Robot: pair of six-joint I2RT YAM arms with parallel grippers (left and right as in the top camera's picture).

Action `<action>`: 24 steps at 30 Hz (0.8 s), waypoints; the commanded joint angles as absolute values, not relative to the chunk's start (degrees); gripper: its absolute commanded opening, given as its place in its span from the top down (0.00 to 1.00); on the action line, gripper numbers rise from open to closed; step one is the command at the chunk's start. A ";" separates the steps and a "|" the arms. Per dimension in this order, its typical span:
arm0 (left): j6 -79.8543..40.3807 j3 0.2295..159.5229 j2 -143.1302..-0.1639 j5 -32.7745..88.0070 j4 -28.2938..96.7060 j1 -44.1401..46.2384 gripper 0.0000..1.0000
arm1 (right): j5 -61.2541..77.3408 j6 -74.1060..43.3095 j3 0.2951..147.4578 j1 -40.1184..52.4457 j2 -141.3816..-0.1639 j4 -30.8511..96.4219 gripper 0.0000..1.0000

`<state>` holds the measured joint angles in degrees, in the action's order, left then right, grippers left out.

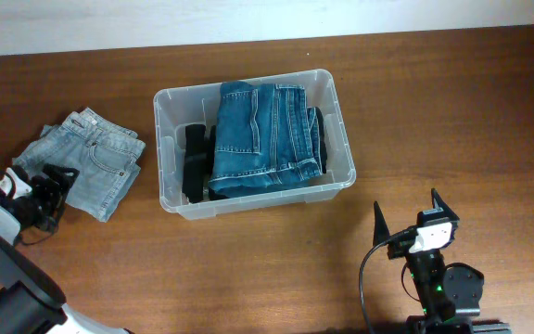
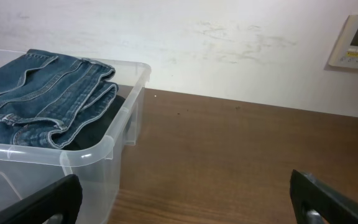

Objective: Pack container

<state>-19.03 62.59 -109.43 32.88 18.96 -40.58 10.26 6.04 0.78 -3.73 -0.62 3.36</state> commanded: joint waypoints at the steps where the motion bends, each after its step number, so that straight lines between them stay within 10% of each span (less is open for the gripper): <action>1: -18.79 63.26 -112.71 34.76 17.93 -40.66 0.01 | 10.96 5.98 0.32 -4.16 -0.19 3.38 0.02; 17: -19.84 63.26 -118.28 37.28 14.63 -40.66 0.01 | 10.98 5.98 0.32 -4.16 -0.19 3.38 0.02; 24: -19.84 63.26 -118.28 34.59 16.16 -40.66 0.54 | 10.96 5.98 0.32 -4.16 -0.19 3.38 0.02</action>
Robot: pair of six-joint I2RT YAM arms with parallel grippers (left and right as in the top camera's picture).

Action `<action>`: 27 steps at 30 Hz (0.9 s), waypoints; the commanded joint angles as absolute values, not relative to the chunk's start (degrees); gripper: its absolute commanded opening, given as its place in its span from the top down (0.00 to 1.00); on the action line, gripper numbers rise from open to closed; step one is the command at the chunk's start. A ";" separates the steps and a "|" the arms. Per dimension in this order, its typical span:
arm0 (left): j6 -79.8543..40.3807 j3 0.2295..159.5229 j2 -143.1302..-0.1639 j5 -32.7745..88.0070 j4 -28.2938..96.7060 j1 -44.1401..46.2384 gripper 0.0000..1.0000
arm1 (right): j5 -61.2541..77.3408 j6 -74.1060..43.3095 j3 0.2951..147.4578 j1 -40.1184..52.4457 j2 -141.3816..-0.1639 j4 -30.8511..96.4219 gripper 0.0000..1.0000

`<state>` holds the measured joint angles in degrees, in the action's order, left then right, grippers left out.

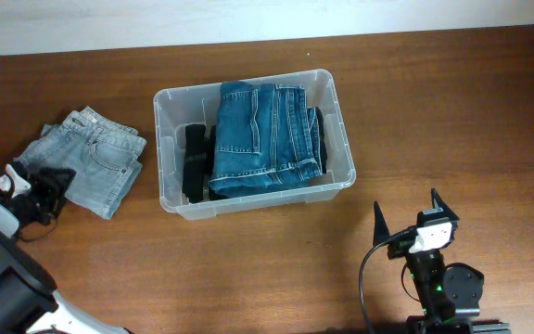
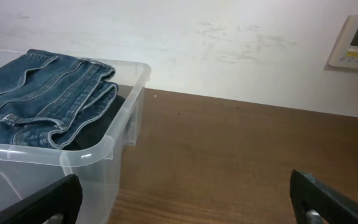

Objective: Pack container

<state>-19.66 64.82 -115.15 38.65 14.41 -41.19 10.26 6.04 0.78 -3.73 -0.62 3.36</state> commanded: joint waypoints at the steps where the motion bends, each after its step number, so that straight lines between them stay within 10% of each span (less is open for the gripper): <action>1: -19.84 63.26 -118.28 34.00 16.58 -40.66 0.57 | 10.96 5.98 0.32 -4.16 -0.19 3.38 0.01; 7: -19.84 63.26 -118.28 33.67 16.80 -40.66 0.66 | 10.96 5.98 0.32 -4.16 -0.19 3.38 0.02; 12: -19.84 63.29 -118.28 34.24 16.75 -40.66 0.99 | 10.96 5.98 0.32 -4.16 -0.19 3.38 0.02; 27: -19.66 69.69 -109.51 47.24 16.95 -40.66 0.99 | 10.98 5.98 0.32 -4.16 -0.19 3.38 0.02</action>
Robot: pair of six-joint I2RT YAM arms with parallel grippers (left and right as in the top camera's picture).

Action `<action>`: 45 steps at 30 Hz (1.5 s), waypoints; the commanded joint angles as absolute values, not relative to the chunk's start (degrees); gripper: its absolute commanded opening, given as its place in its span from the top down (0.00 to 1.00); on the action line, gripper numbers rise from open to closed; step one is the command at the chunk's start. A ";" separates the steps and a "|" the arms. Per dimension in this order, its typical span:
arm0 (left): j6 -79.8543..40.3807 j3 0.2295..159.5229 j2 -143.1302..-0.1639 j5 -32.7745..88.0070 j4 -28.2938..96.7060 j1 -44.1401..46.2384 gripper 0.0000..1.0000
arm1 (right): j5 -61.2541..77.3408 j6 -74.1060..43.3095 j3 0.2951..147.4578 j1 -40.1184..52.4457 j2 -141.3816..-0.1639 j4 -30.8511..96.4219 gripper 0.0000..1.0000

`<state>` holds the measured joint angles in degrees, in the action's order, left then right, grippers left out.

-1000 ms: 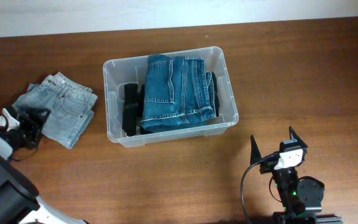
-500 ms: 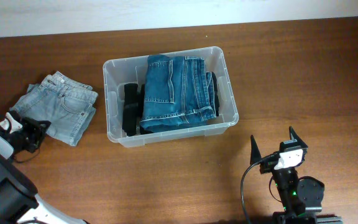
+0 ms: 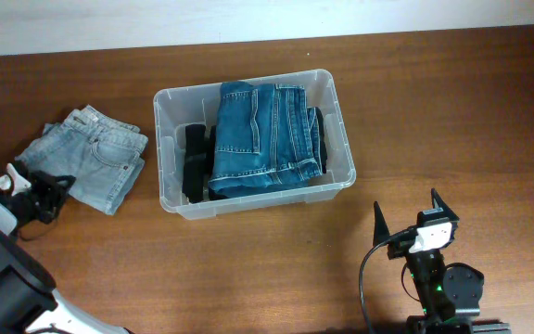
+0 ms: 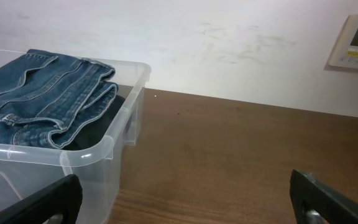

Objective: Pack container

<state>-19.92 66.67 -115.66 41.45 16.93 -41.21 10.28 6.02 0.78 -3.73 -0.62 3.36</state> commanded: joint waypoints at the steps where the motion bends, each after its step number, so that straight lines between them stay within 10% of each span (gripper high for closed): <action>1: -19.66 70.13 -107.72 47.20 17.21 -40.66 0.99 | 10.98 5.98 0.32 -4.16 -0.19 3.38 0.02; 23: -27.83 72.27 -65.52 51.75 17.65 -22.61 0.99 | 10.98 5.98 0.32 -4.16 -0.19 3.38 0.02; 35: -26.44 72.27 -76.93 57.12 10.04 4.38 0.99 | 10.96 5.98 0.32 -4.16 -0.19 3.38 0.02; 45: -26.06 72.27 -93.43 74.91 -0.45 8.95 0.99 | 10.96 5.98 0.32 -4.16 -0.19 3.38 0.02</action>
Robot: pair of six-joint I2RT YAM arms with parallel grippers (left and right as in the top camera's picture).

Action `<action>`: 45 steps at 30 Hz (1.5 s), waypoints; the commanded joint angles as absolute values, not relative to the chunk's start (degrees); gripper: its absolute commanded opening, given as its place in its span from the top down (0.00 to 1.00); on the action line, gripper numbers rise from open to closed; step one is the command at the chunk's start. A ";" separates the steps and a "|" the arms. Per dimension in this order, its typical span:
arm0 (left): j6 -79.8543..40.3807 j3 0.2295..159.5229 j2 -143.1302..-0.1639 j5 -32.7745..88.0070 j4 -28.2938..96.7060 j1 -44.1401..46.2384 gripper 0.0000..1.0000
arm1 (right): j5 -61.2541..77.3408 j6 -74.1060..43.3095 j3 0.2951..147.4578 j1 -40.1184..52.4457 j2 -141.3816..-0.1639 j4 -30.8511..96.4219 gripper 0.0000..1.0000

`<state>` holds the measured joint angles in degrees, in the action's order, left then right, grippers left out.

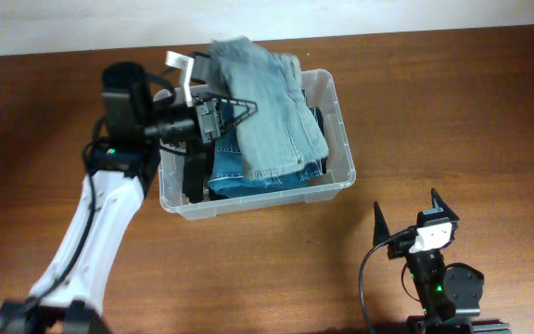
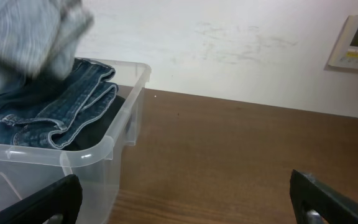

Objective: Pack container
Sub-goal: 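Grasp the light-blue jeans with the left gripper and lift it over the container, then lower the light-blue jeans into the container's left half and release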

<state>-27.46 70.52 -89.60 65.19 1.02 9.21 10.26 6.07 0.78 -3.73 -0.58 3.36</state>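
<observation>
A clear plastic container (image 1: 340,178) stands mid-table with folded dark blue jeans (image 1: 265,177) and a black garment (image 1: 193,173) inside. My left gripper (image 1: 213,116) reaches over the container's left rim and is shut on light-blue denim shorts (image 1: 272,111), which hang above the jeans and drape toward the container's right side. In the right wrist view the shorts (image 2: 23,34) are a blur at the top left, above the jeans (image 2: 51,102) and the container (image 2: 120,134). My right gripper (image 1: 404,208) (image 2: 185,208) rests open near the front edge, holding nothing.
Brown wooden table all round the container. A white wall runs along the far edge, with a thermostat panel (image 2: 353,40) on it at the right. The left arm stretches from the front left corner up to the container.
The shorts lay on the table left of the container with my left gripper at their lower left corner. Now that gripper holds them lifted over the container. The right arm has not moved.
My left gripper stayed at the lower left corner of the shorts on the table through all three earlier moments, and the shorts shifted only slightly. Now the shorts are off the table, held above the jeans in the container. The right gripper stayed open and still.
</observation>
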 commanded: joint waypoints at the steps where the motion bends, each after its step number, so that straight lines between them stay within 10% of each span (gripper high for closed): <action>1: -26.06 72.27 -94.91 76.95 -1.10 8.95 0.99 | 10.96 5.98 0.32 -4.16 -0.19 3.38 0.02; 15: -26.06 72.27 -101.67 80.36 -1.54 1.67 0.99 | 10.96 5.98 0.32 -4.16 -0.19 3.38 0.01; 20: -26.06 72.27 -101.69 80.12 3.51 -3.29 0.64 | 10.96 5.98 0.32 -4.16 -0.19 3.38 0.02; 45: -26.06 72.27 -101.67 77.32 7.33 -13.82 0.50 | 10.98 5.98 0.32 -4.16 -0.19 3.38 0.01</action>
